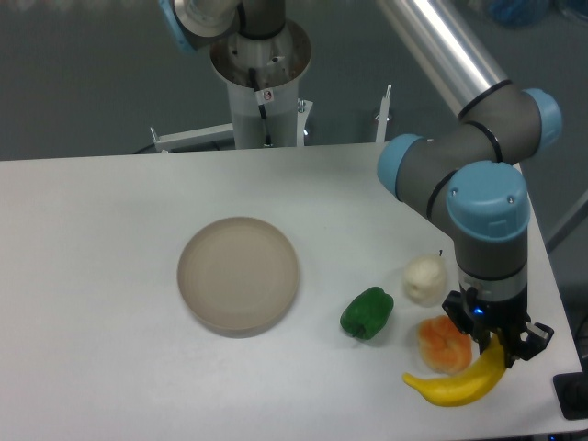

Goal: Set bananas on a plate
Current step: 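Close the gripper on the yellow banana beside the orange fruit, then lift the banana and carry it over the beige plate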

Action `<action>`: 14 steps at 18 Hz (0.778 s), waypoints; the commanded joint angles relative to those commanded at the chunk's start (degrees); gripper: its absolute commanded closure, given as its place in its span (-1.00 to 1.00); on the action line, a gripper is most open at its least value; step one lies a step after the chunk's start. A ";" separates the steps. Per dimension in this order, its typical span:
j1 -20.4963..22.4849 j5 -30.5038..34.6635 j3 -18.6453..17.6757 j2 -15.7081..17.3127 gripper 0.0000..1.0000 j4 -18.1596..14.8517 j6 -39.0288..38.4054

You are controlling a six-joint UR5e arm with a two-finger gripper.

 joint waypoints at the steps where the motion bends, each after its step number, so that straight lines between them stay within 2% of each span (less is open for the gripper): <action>1: 0.00 0.00 -0.70 0.88 0.31 -0.61 0.00; 10: -0.97 -0.70 -8.96 10.19 0.31 -7.38 -5.88; 14: -2.02 -0.79 -15.90 15.02 0.31 -9.58 -9.57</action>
